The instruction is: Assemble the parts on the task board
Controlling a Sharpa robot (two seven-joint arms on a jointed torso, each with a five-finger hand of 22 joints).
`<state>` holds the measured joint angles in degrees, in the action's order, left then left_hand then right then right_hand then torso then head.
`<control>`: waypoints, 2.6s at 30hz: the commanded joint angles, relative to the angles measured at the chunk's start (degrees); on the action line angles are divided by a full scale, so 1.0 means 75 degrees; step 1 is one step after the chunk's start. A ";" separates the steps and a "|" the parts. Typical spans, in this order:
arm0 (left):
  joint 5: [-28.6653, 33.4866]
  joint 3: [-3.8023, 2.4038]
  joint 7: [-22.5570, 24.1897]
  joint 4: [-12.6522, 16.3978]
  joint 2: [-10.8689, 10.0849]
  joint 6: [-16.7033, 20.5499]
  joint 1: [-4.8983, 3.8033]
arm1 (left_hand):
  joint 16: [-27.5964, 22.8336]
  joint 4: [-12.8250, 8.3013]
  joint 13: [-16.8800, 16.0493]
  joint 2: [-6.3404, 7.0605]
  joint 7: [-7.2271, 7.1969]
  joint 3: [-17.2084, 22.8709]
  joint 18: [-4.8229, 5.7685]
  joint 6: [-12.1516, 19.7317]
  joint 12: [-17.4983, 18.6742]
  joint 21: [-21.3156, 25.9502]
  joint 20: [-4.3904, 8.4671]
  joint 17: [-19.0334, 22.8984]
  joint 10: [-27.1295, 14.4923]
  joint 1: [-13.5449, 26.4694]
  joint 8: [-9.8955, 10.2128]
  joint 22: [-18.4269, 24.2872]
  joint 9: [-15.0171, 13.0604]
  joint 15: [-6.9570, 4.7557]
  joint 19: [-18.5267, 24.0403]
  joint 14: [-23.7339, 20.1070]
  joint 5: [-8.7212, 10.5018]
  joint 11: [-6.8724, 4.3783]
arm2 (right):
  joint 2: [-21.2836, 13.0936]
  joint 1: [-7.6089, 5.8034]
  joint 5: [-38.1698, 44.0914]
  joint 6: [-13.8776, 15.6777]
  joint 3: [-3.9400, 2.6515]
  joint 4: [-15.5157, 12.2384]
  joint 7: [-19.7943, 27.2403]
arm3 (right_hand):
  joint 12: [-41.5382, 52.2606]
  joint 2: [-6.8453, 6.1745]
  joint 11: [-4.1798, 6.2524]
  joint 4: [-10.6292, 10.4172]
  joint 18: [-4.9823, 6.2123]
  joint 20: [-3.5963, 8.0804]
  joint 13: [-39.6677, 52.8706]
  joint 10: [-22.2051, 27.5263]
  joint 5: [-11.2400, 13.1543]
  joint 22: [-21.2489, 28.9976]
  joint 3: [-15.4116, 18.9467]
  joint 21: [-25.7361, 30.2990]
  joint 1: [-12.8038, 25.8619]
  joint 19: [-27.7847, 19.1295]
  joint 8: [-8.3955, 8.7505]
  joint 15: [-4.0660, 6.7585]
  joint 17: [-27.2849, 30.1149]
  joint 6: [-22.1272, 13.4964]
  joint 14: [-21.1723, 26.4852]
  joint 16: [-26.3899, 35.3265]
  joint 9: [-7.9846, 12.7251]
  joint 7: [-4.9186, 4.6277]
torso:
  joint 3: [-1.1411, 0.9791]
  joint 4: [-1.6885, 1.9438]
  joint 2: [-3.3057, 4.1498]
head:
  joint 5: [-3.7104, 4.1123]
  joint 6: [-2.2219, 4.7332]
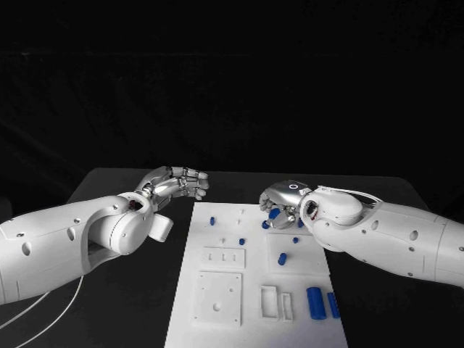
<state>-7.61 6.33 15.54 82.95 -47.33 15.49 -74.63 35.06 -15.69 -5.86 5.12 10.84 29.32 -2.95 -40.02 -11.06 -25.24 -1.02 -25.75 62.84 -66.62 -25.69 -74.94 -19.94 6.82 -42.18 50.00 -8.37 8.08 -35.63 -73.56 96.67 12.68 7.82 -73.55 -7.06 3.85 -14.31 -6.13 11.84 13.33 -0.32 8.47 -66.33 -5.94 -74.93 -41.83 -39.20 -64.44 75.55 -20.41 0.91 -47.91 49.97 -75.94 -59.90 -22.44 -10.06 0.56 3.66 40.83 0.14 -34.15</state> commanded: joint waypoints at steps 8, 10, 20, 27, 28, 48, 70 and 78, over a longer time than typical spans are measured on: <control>0.0038 -0.0010 0.0090 0.0036 0.0009 -0.0183 -0.0101 | 0.0039 -0.0047 0.0011 0.0004 0.0115 -0.0005 -0.0059 -0.0007 0.0037 -0.0039 0.0029 0.0012 -0.0069 0.0095 0.0035 -0.0158 0.0013 -0.0034 0.0039 -0.0001 0.0008 0.0018 | 0.0009 0.0036 0.0199 -0.0064 0.0066 0.0071 -0.0030 | -0.0010 -0.0097 0.0018 -0.0085 0.0223 0.0295 -0.0018 0.0050 0.0056 -0.0188 -0.0001 -0.0079 -0.0018 0.0313 0.0056 -0.0045 0.0028 -0.0055 -0.0002 -0.0079 0.0009 -0.0002 | -0.0010 0.0027 0.0133 | -0.0005 0.0043; 0.0038 -0.0010 0.0089 0.0047 0.0001 -0.0188 -0.0117 | 0.0039 -0.0046 0.0011 0.0004 0.0115 -0.0005 -0.0059 -0.0006 0.0038 -0.0039 0.0029 0.0013 -0.0070 0.0097 0.0035 -0.0157 0.0013 -0.0034 0.0040 -0.0002 0.0009 0.0019 | 0.0011 0.0036 0.0204 -0.0063 0.0067 0.0070 -0.0029 | -0.0008 -0.0099 0.0018 -0.0088 0.0223 0.0295 -0.0019 0.0050 0.0059 -0.0187 -0.0001 -0.0085 -0.0021 0.0313 0.0056 -0.0044 0.0031 -0.0055 -0.0002 -0.0084 0.0009 -0.0002 | -0.0015 0.0029 0.0150 | -0.0004 0.0043; 0.0038 -0.0010 0.0077 0.0087 -0.0024 -0.0199 -0.0170 | 0.0041 -0.0040 0.0010 0.0003 0.0118 -0.0004 -0.0058 -0.0004 0.0043 -0.0042 0.0028 0.0015 -0.0073 0.0109 0.0038 -0.0157 0.0014 -0.0033 0.0042 -0.0003 0.0012 0.0022 | 0.0053 0.0069 0.0217 -0.0089 0.0079 0.0100 -0.0033 | 0.0050 -0.0064 0.0056 -0.0135 0.0223 0.0296 0.0005 -0.0087 0.0154 -0.0183 -0.0045 -0.0160 -0.0076 0.0292 0.0022 -0.0010 0.0078 0.0028 0.0011 -0.0153 -0.0008 0.0030 | -0.0026 0.0040 0.0220 | -0.0012 0.0036; 0.0039 -0.0010 0.0065 0.0092 -0.0033 -0.0210 -0.0187 | 0.0043 -0.0034 0.0009 0.0000 0.0119 -0.0005 -0.0057 -0.0004 0.0045 -0.0044 0.0027 0.0016 -0.0073 0.0119 0.0038 -0.0157 0.0015 -0.0033 0.0043 -0.0003 0.0014 0.0023 | 0.0067 0.0085 0.0239 -0.0151 0.0080 0.0119 -0.0030 | 0.0131 -0.0023 0.0123 -0.0182 0.0223 0.0292 0.0075 -0.0304 0.0249 -0.0183 -0.0096 -0.0229 -0.0105 0.0275 -0.0012 0.0053 0.0128 0.0116 0.0020 -0.0206 -0.0025 0.0065 | -0.0025 0.0045 0.0247 | -0.0022 0.0023; 0.0039 -0.0010 0.0063 0.0088 -0.0034 -0.0211 -0.0189 | 0.0043 -0.0034 0.0009 0.0000 0.0119 -0.0004 -0.0057 -0.0004 0.0045 -0.0044 0.0027 0.0016 -0.0073 0.0120 0.0038 -0.0157 0.0015 -0.0033 0.0043 -0.0003 0.0014 0.0023 | 0.0067 0.0086 0.0271 -0.0165 0.0080 0.0128 -0.0037 | 0.0139 -0.0019 0.0131 -0.0185 0.0223 0.0292 0.0085 -0.0328 0.0263 -0.0183 -0.0103 -0.0237 -0.0109 0.0274 -0.0017 0.0061 0.0133 0.0129 0.0021 -0.0211 -0.0028 0.0072 | -0.0023 0.0049 0.0250 | -0.0019 0.0023; 0.0064 -0.0008 0.0016 0.0043 -0.0005 -0.0215 -0.0189 | 0.0053 -0.0009 0.0005 -0.0018 0.0121 -0.0001 -0.0057 -0.0001 0.0055 -0.0055 0.0028 0.0020 -0.0076 0.0159 0.0041 -0.0156 0.0017 -0.0034 0.0043 -0.0002 0.0015 0.0026 | 0.0080 0.0120 0.0299 0.0014 0.0083 0.0035 -0.0026 | 0.0657 0.0241 0.0517 -0.0237 0.0223 0.0341 0.0898 -0.1254 0.0412 -0.0185 -0.0521 -0.0638 -0.0220 0.0166 -0.0284 0.0430 0.0324 0.0710 0.0046 -0.0346 -0.0254 0.0339 | -0.0042 0.0061 0.0323 | -0.0014 0.0018; 0.0064 -0.0008 -0.0013 -0.0012 0.0001 -0.0197 -0.0189 | 0.0062 -0.0028 0.0003 -0.0017 0.0129 0.0021 -0.0063 0.0021 0.0073 -0.0064 0.0033 0.0027 -0.0091 0.0147 0.0055 -0.0155 0.0023 -0.0037 0.0050 -0.0006 0.0000 0.0030 | 0.0046 0.0119 0.0408 0.1090 -0.0011 -0.0321 -0.0855 | 0.0920 0.0458 0.0676 -0.0058 0.0223 0.0449 0.2023 -0.1318 0.0403 -0.0162 -0.0890 -0.0922 -0.0127 0.0112 -0.0431 0.0586 0.0446 0.1058 0.0079 -0.0513 -0.0603 0.0500 | -0.0042 0.0047 0.0360 | -0.0046 0.0144; 0.0065 -0.0008 -0.0004 -0.0023 0.0040 -0.0200 -0.0189 | 0.0063 -0.0030 0.0003 -0.0017 0.0131 0.0023 -0.0063 0.0023 0.0076 -0.0065 0.0033 0.0027 -0.0093 0.0146 0.0057 -0.0155 0.0024 -0.0037 0.0051 -0.0007 -0.0001 0.0031 | 0.0461 0.0121 0.0674 0.1467 -0.0139 0.0028 -0.1066 | 0.0920 0.0430 0.0684 -0.0036 0.0223 0.0464 0.2129 -0.1306 0.0403 -0.0158 -0.0939 -0.0942 -0.0136 0.0110 -0.0427 0.0595 0.0463 0.1084 0.0082 -0.0530 -0.0632 0.0510 | -0.0046 0.0062 0.0381 | -0.0055 0.0194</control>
<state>-7.36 6.32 15.10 82.71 -47.26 14.69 -75.96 35.27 -15.69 -5.87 4.89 10.84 29.32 -3.07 -40.02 -10.81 -25.49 -0.81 -25.59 62.64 -65.95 -25.46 -74.93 -19.81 6.82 -41.97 50.00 -8.37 8.28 -32.54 -72.67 99.49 20.84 6.84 -73.85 -13.15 10.40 -11.15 -1.31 11.62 12.36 2.58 24.38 -76.27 -3.04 -74.92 -48.55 -45.92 -65.46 76.17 -23.40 4.94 -44.48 57.64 -75.23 -63.67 -26.44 -6.27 0.21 4.04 43.60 -0.26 -32.85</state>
